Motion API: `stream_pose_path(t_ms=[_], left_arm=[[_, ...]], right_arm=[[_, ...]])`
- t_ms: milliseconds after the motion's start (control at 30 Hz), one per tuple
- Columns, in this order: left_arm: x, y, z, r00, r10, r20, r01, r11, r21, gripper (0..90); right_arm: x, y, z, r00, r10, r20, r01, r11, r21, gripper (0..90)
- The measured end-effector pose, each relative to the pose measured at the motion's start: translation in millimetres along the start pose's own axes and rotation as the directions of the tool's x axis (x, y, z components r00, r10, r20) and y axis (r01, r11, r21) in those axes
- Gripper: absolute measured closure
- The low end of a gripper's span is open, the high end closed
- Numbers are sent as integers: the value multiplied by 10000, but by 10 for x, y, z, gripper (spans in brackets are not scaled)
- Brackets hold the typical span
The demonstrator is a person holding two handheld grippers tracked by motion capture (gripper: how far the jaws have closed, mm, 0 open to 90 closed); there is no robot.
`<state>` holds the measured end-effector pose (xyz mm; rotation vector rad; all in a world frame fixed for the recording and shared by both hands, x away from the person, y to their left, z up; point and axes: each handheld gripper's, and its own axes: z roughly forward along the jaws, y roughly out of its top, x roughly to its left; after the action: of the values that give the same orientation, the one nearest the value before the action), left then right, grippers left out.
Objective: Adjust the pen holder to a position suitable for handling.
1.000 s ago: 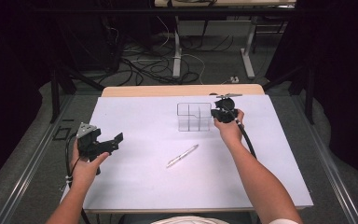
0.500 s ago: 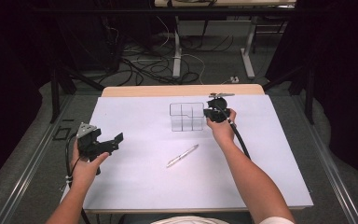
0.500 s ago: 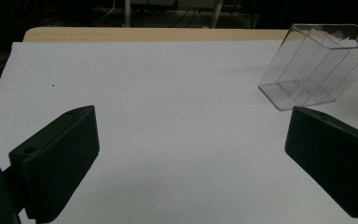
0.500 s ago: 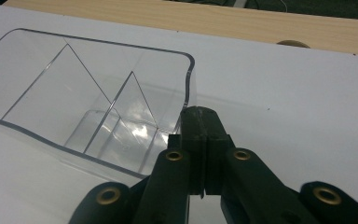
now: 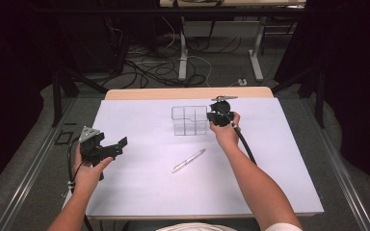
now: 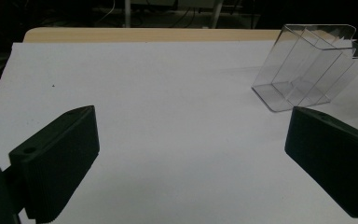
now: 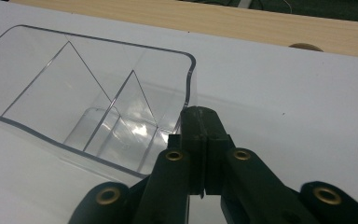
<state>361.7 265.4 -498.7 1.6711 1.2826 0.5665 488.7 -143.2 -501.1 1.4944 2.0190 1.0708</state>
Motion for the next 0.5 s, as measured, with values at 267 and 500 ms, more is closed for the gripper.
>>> stream_pose_path(t_ms=[267, 500], left_arm=[[0, -1, 1, 10000, 20, -14, -20, 10000, -4, 28], [3, 0, 1, 10000, 19, -33, -19, 10000, -10, 28]], right_arm=[[-20, 3, -10, 9999, -45, -107, 44, 10000, -20, 900], [-39, 18, -84, 9999, -6, -122, 3, 9998, -210, 900]])
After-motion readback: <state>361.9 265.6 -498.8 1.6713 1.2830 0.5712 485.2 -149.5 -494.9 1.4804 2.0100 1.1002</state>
